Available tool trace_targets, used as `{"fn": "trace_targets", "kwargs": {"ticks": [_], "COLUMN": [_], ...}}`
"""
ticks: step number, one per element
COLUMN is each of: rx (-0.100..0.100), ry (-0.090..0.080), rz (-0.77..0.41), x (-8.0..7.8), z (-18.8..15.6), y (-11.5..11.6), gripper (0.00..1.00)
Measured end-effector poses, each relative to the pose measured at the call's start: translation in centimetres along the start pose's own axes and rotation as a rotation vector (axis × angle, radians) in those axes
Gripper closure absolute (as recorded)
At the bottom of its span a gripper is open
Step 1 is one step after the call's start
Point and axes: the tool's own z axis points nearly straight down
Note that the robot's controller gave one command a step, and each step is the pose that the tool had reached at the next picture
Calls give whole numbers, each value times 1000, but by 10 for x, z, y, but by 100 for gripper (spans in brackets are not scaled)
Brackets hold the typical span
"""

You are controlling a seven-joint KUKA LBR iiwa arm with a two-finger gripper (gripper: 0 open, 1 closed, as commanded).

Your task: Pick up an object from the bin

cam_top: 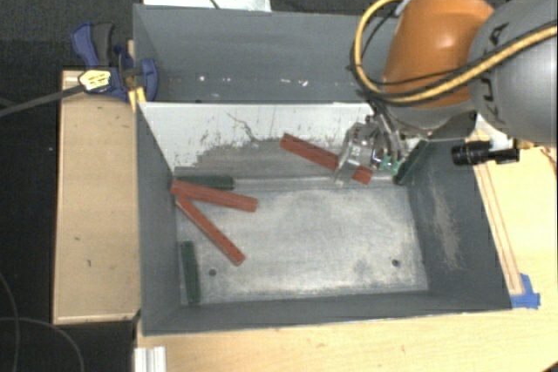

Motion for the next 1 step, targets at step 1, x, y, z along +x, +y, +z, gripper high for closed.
{"fn": "trace_targets", "kwargs": {"ticks": [1], "rx": [4], "ry": [8], "rz": [-2], "x": [2], "z": [5], "y": [-1], "gripper": [0]}}
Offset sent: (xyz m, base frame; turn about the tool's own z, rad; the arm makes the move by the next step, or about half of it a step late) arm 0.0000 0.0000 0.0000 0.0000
